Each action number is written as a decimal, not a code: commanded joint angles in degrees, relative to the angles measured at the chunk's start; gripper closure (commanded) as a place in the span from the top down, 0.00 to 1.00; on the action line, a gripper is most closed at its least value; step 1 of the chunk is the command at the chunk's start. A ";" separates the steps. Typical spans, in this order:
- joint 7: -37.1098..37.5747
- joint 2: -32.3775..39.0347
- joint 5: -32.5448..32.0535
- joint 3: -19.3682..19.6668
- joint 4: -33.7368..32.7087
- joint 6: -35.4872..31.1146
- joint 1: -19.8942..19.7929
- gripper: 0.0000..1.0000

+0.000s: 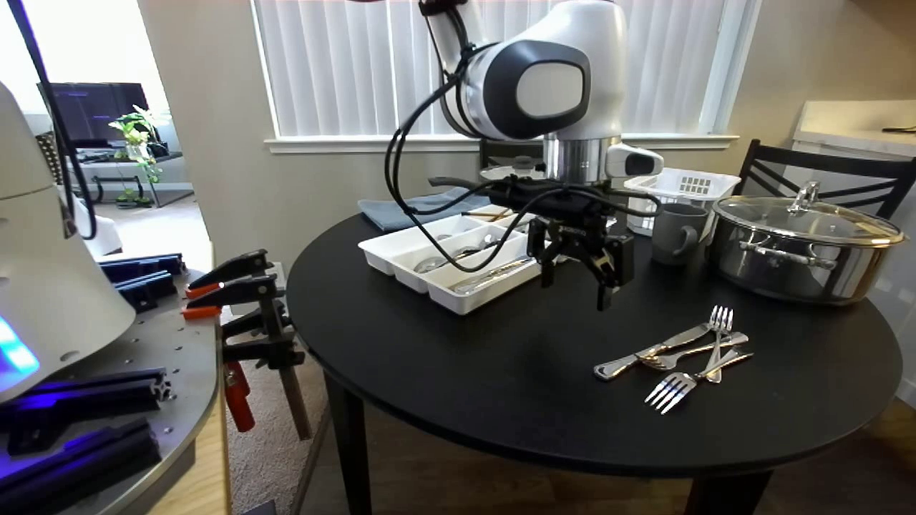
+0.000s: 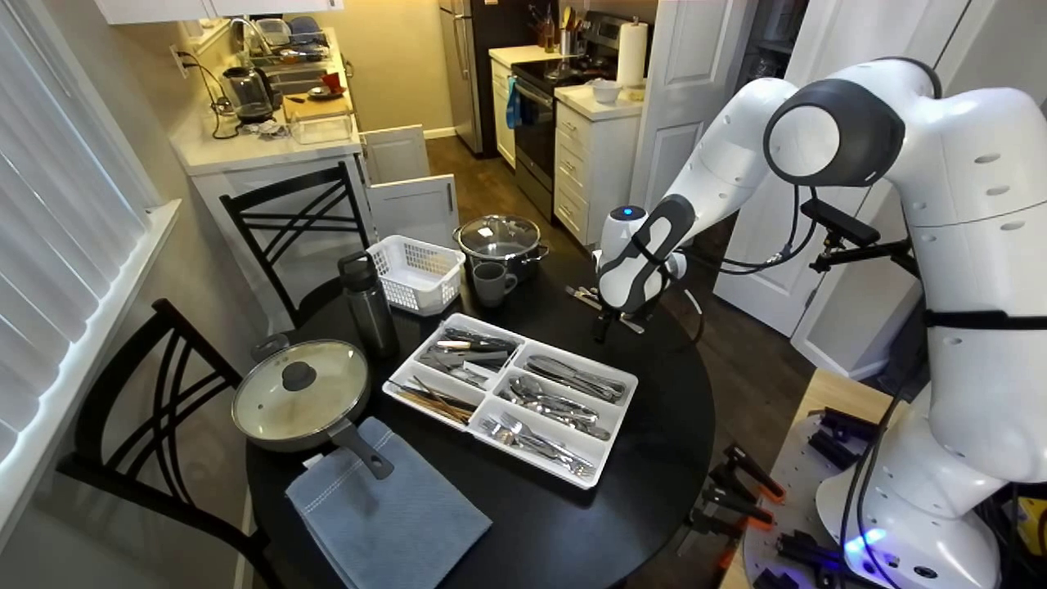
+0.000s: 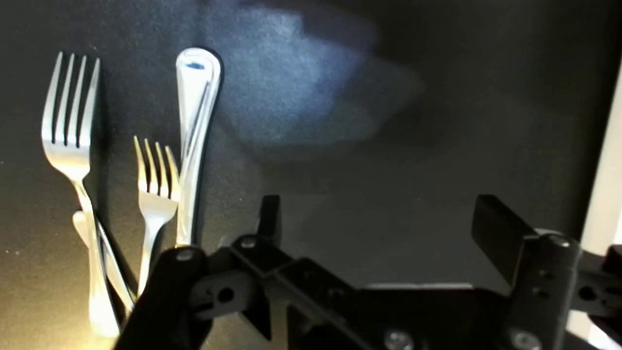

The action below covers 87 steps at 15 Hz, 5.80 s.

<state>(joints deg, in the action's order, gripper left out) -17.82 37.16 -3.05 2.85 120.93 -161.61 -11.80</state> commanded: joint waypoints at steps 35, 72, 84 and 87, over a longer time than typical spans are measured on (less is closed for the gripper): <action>4.59 12.67 2.34 -18.93 -6.24 -16.19 -22.59 1.00; -21.57 11.47 -9.57 -18.74 -7.29 -9.49 -25.31 1.00; -25.06 10.91 -8.59 -21.46 -6.54 -7.87 -27.79 0.42; -25.07 10.62 -8.54 -21.64 -6.28 -8.04 -27.74 0.21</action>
<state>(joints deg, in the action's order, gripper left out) -40.32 49.47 -12.26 -17.88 112.20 -170.32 -38.31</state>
